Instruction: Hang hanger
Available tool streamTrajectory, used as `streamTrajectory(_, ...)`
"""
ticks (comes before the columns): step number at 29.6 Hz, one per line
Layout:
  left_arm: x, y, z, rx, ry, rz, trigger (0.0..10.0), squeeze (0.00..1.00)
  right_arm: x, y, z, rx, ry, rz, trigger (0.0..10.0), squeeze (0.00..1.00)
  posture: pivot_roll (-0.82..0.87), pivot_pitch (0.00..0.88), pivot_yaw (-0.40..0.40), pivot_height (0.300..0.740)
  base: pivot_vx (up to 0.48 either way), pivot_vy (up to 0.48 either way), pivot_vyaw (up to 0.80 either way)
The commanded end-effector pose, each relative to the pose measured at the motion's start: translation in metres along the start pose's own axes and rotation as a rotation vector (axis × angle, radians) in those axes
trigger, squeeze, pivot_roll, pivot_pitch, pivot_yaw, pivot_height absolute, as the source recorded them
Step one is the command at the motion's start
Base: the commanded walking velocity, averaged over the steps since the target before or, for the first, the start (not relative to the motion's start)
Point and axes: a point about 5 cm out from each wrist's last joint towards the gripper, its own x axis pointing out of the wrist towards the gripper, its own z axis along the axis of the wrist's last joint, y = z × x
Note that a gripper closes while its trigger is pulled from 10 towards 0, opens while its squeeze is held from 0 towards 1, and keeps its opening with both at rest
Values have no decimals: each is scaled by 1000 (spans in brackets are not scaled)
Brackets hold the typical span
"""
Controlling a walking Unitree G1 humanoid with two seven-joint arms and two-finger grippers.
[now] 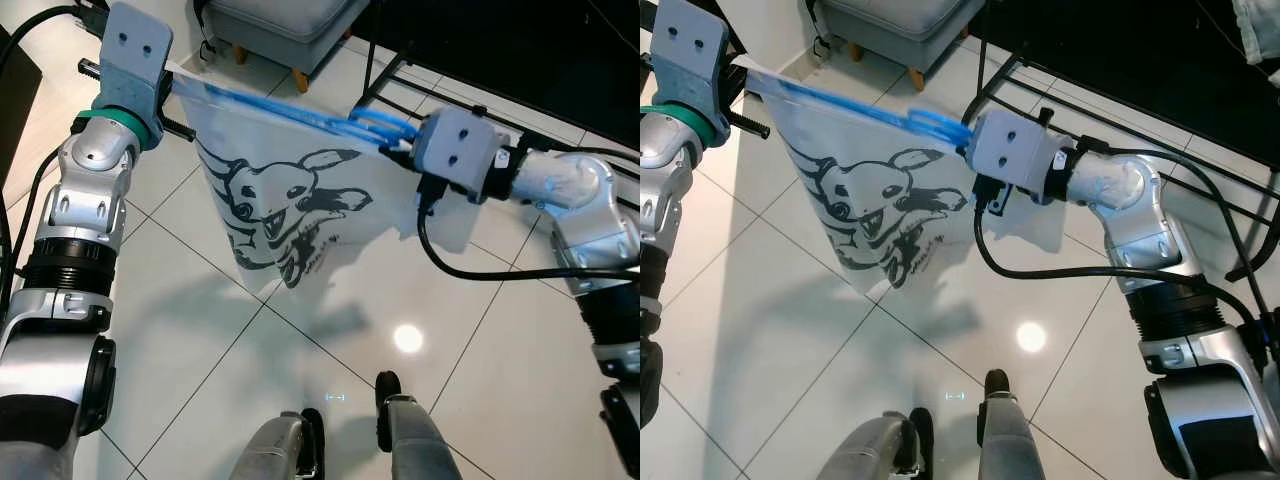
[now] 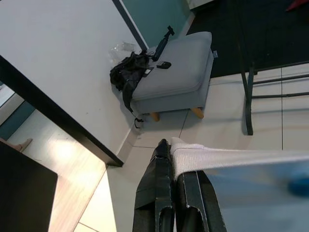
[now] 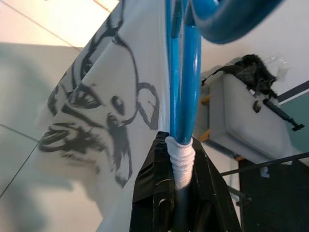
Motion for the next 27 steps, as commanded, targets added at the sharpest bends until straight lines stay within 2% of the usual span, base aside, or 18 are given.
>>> streamTrajectory(1,-1,13,14,-48,-51,32,10000,0,2,9,-11,17,60,56,0,0,-115,178,128,737,0,0,0)
streamTrajectory(2,-1,13,14,-48,-51,32,10000,0,2,9,-11,17,60,56,0,0,-115,178,128,737,0,0,0)
streamTrajectory(4,-3,2,30,-148,-107,-74,10000,0,10,7,-12,57,55,33,0,0,-114,181,128,737,0,0,0)
streamTrajectory(7,-5,-3,34,-191,-122,-127,10000,0,13,5,-11,76,48,17,0,0,-114,181,128,737,0,0,0)
streamTrajectory(9,-14,-30,40,-239,-129,-324,10000,0,25,-2,-9,80,49,-50,0,0,-110,182,127,737,0,0,0)
streamTrajectory(10,-14,-30,40,-239,-129,-324,10000,0,25,-2,-9,80,49,-50,0,0,-110,182,127,737,0,0,0)
streamTrajectory(11,-25,-57,38,-230,-100,-481,10000,0,37,-8,-6,82,42,-115,0,0,-106,183,127,737,0,0,0)
streamTrajectory(12,-28,-65,35,-209,-87,-514,10000,0,42,-10,-3,89,29,-136,0,0,-104,183,127,737,0,0,0)
streamTrajectory(19,-33,-79,25,-174,-42,-522,10000,0,51,-16,6,85,-8,-184,0,0,-108,185,125,737,0,0,0)
streamTrajectory(22,-35,-84,33,-240,-66,-536,10000,0,57,-9,6,75,-5,-138,0,0,-111,184,118,737,0,0,0)
streamTrajectory(27,-35,-87,37,-296,-71,-525,10000,0,61,-5,7,73,-16,-118,0,0,-109,182,113,737,0,0,0)
